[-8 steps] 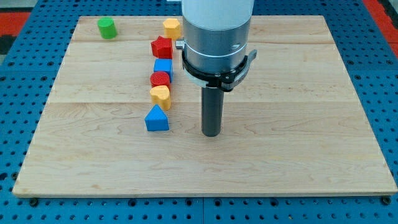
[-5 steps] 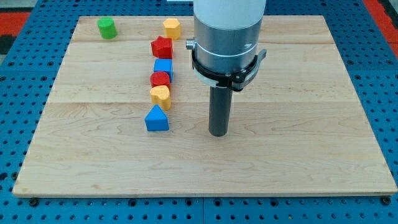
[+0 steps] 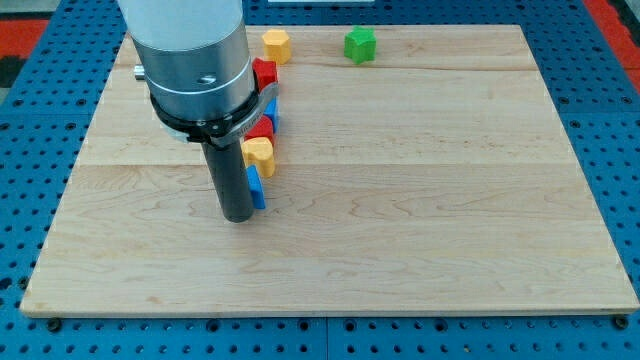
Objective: Move the red circle to the right side of the board
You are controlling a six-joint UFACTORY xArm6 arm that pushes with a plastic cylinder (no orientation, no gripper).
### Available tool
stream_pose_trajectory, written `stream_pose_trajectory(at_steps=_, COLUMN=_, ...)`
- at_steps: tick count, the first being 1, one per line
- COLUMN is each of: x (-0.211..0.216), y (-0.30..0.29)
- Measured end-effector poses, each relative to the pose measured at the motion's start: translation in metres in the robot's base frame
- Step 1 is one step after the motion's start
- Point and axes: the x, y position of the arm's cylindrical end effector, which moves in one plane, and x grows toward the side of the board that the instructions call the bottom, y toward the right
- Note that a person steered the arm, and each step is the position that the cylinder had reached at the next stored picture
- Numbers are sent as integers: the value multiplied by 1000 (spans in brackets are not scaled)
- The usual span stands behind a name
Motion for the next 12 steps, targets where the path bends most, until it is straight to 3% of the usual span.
stream_pose_trajectory(at_steps=3, x=-53, y=-51)
stream_pose_trajectory(at_steps=5, x=-67, y=-50)
stream_pose_trajectory(at_steps=7, x=-69, y=7)
stream_pose_trajectory(at_steps=10, x=-76, y=-4)
stream_pose_trajectory(at_steps=11, x=-79, y=-44)
stream_pose_trajectory(at_steps=12, x=-108, y=-4)
